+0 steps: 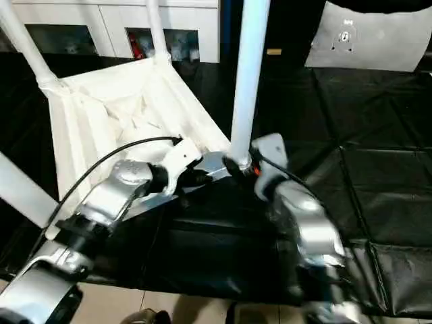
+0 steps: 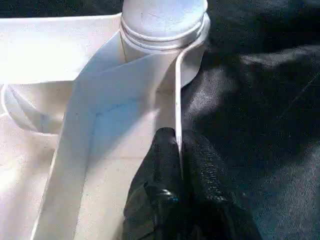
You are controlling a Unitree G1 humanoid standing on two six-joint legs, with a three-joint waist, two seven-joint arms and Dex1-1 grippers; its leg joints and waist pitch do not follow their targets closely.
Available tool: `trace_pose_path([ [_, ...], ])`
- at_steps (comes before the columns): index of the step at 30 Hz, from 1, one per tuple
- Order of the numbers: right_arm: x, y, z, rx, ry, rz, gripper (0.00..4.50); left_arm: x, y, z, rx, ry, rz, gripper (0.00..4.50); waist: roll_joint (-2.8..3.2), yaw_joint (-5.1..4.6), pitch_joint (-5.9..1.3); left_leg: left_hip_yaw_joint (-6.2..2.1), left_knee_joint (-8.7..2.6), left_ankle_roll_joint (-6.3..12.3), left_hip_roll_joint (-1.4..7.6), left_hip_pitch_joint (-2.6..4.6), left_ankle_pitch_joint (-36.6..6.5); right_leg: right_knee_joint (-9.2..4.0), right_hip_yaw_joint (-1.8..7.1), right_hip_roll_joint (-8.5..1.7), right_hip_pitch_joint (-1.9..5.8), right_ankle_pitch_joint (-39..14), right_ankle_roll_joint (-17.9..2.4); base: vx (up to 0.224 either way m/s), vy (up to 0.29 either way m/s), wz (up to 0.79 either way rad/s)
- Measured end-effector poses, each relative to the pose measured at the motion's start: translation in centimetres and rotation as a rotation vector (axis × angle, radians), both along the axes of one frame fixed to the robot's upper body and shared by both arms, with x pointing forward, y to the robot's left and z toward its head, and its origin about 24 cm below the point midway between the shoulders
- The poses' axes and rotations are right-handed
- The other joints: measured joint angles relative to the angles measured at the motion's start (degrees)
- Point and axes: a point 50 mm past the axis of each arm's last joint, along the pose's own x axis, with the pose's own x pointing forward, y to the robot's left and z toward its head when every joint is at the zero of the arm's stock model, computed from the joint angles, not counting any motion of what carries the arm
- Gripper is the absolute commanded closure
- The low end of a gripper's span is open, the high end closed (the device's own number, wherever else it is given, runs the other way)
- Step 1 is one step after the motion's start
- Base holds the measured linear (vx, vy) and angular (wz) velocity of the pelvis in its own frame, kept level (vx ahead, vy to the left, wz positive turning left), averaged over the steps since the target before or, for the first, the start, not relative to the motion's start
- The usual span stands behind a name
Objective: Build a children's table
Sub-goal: Rotate leg to tighten
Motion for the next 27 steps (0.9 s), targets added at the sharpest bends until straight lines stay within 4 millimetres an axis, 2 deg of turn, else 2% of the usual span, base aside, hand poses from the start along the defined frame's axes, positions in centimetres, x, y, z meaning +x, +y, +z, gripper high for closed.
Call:
trace_pose_path([
  [4,-0.4,-1.6,0.3,-0.028,0.008,0.107,0.11,-0.5,0.8,-0.1,0.010,-0.003,-0.039,4.50,0.00,0.28,0.00,-0.01,0.09,0.01,0.02,0.02,0.01,0.08,-0.01,0.00,-0.06,0.00,-0.01,0.000,0.000,0.00],
  [8,-0.9,-2.8,0.5,-0.037,0.038,0.218,0.04,-0.9,1.3,-0.1,0.018,-0.005,-0.095,4.50,0.00,0.66,0.00,-0.01,0.14,0.01,0.02,0.02,0.01,0.09,-0.01,0.00,-0.08,0.01,-0.01,0.000,0.000,0.00],
  [12,-1.5,-4.1,1.4,-0.070,0.037,0.356,0.04,-1.9,3.2,-0.3,0.027,0.003,-0.193,4.50,-0.01,1.13,0.00,-0.01,0.12,0.03,0.04,0.04,0.00,0.11,-0.03,0.01,-0.10,0.00,0.00,0.000,0.000,0.00],
  [17,-1.5,-3.5,1.3,-0.089,0.047,0.510,0.04,-3.0,4.5,-0.3,0.044,0.034,-0.326,4.50,-0.01,2.10,0.01,-0.01,0.20,0.03,0.05,0.04,0.01,0.18,-0.03,-0.01,-0.12,0.00,0.00,0.000,0.000,0.00],
  [19,-1.2,-3.4,1.3,-0.088,0.059,0.542,0.31,-3.4,4.6,-0.2,0.059,0.047,-0.376,4.50,-0.02,2.59,0.01,-0.01,0.23,0.03,0.03,0.02,0.01,0.17,-0.02,-0.03,-0.11,0.01,-0.01,0.000,0.000,0.00],
  [21,-1.1,-3.2,1.6,-0.087,0.060,0.576,0.38,-3.6,4.6,-0.2,0.064,0.053,-0.411,4.50,-0.09,3.20,0.02,-0.01,0.26,0.03,0.02,0.00,0.01,0.17,-0.01,-0.04,-0.11,0.01,-0.01,0.000,0.000,0.00],
  [23,-0.9,-2.8,1.6,-0.084,0.075,0.629,0.43,-3.8,4.8,-0.2,0.078,0.054,-0.440,4.50,-0.16,3.36,0.00,-0.01,0.27,0.03,0.03,-0.01,0.01,0.19,-0.02,-0.04,-0.12,0.01,-0.02,0.000,0.000,0.00],
  [24,-0.9,-2.7,1.6,-0.076,0.083,0.653,0.78,-3.9,4.9,-0.1,0.084,0.055,-0.454,4.50,-0.20,3.37,0.03,-0.01,0.27,0.03,0.03,-0.03,0.01,0.20,-0.01,-0.04,-0.15,0.01,-0.02,0.000,0.000,0.00],
  [27,-0.9,-2.4,1.6,-0.055,0.101,0.707,0.86,-4.0,5.1,0.0,0.093,0.060,-0.478,4.50,-0.25,3.50,0.05,-0.01,0.28,0.03,0.04,-0.09,0.01,0.21,-0.02,-0.04,-0.21,0.01,-0.02,0.000,0.000,0.00],
])
